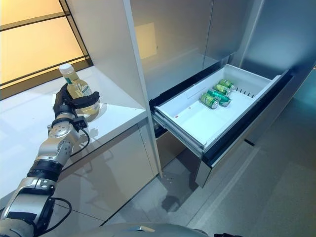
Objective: Put drinks into fridge and close the fridge
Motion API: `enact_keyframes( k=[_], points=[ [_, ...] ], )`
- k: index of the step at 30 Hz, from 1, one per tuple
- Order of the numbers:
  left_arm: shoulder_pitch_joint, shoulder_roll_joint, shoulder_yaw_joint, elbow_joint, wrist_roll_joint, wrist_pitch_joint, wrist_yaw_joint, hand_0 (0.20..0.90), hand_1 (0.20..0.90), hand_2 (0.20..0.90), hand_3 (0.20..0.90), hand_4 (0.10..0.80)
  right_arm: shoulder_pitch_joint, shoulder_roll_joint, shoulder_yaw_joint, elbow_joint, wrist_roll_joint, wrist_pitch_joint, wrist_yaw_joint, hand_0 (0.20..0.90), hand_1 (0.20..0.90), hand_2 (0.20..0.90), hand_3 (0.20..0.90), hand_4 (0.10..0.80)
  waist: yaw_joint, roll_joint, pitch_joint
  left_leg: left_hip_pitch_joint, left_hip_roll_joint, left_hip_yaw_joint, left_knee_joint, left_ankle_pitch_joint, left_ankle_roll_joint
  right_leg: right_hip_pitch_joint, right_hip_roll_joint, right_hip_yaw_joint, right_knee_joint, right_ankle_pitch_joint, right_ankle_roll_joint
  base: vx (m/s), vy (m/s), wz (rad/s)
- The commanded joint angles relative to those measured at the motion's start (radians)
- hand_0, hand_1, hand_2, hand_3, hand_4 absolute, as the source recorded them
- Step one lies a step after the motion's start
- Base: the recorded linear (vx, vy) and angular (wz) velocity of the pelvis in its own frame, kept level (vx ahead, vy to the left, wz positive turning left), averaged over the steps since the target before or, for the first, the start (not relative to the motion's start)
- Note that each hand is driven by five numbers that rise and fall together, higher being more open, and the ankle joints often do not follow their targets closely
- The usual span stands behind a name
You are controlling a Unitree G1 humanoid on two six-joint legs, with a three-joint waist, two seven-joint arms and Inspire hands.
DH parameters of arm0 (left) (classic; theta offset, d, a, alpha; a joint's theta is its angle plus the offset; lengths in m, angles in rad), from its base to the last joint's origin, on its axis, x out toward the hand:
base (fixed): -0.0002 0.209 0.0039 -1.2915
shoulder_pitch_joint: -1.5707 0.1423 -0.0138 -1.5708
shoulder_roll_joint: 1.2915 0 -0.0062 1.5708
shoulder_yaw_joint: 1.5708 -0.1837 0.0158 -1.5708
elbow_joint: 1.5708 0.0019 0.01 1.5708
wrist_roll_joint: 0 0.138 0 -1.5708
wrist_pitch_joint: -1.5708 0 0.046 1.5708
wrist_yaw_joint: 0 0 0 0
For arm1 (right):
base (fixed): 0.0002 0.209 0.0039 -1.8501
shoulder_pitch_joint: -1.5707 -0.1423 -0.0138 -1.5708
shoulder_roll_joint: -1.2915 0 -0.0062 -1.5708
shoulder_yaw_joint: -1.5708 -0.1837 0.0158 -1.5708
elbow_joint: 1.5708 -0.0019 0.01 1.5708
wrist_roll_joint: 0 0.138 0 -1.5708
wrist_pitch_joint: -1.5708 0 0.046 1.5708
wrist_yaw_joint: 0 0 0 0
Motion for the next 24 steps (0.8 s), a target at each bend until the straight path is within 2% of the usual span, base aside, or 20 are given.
enact_keyframes(
  k=[1,2,4,5,19,24],
  points=[
    [-0.278,0.07,0.002,0.054,-0.006,-0.157,0.025,0.9,0.9,0.9,0.9,0.8,-0.027,-0.004,0.042,0.032,-0.012,-0.004,0.027,0.9,0.9,0.9,0.9,0.8,-0.004,0.003,-0.036,0.034,-0.047,-0.015,0.011,-0.13,0.029,-0.047,-0.016,0.042,0.043,0.002,0.086,0.0,-0.003,-0.05],
    [-0.28,0.07,0.001,0.056,-0.009,-0.159,0.032,0.853,0.853,0.853,0.845,0.745,-0.027,-0.005,0.043,0.033,-0.011,-0.006,0.028,0.9,0.9,0.9,0.9,0.8,-0.004,0.003,-0.036,0.034,-0.047,-0.014,0.012,-0.13,0.029,-0.048,-0.016,0.042,0.043,0.002,0.086,0.0,-0.004,-0.05],
    [-0.287,0.065,0.002,0.061,-0.022,-0.165,0.04,0.387,0.387,0.387,0.302,0.202,-0.026,-0.006,0.045,0.031,-0.011,-0.004,0.029,0.9,0.9,0.9,0.9,0.8,-0.007,0.002,-0.036,0.033,-0.045,-0.011,0.011,-0.13,0.029,-0.049,-0.015,0.042,0.043,0.003,0.085,-0.002,-0.009,-0.05],
    [-0.288,0.061,0.002,0.066,-0.021,-0.17,0.041,0.3,0.3,0.3,0.2,0.1,-0.027,-0.005,0.046,0.03,-0.009,-0.003,0.027,0.9,0.9,0.9,0.9,0.8,-0.008,0.002,-0.037,0.034,-0.046,-0.011,0.011,-0.13,0.029,-0.048,-0.014,0.042,0.042,0.003,0.085,-0.002,-0.007,-0.04],
    [-0.299,0.059,0.001,0.085,-0.04,-0.193,0.002,0.3,0.3,0.3,0.2,0.1,-0.021,-0.007,0.048,0.035,-0.027,-0.015,0.034,0.9,0.9,0.9,0.9,0.8,-0.011,0.003,-0.038,0.032,-0.045,-0.009,0.011,-0.129,0.026,-0.048,-0.014,0.043,0.039,0.004,0.086,-0.001,-0.002,-0.02],
    [-0.298,0.067,-0.004,0.054,-0.03,-0.201,-0.022,0.3,0.3,0.3,0.2,0.1,-0.021,-0.015,0.073,0.029,-0.125,-0.048,0.057,0.9,0.9,0.9,0.9,0.8,-0.005,0.0,-0.038,0.03,-0.046,-0.012,0.012,-0.129,0.026,-0.048,-0.016,0.038,0.038,0.004,0.087,0.0,0.0,0.0]
  ],
)
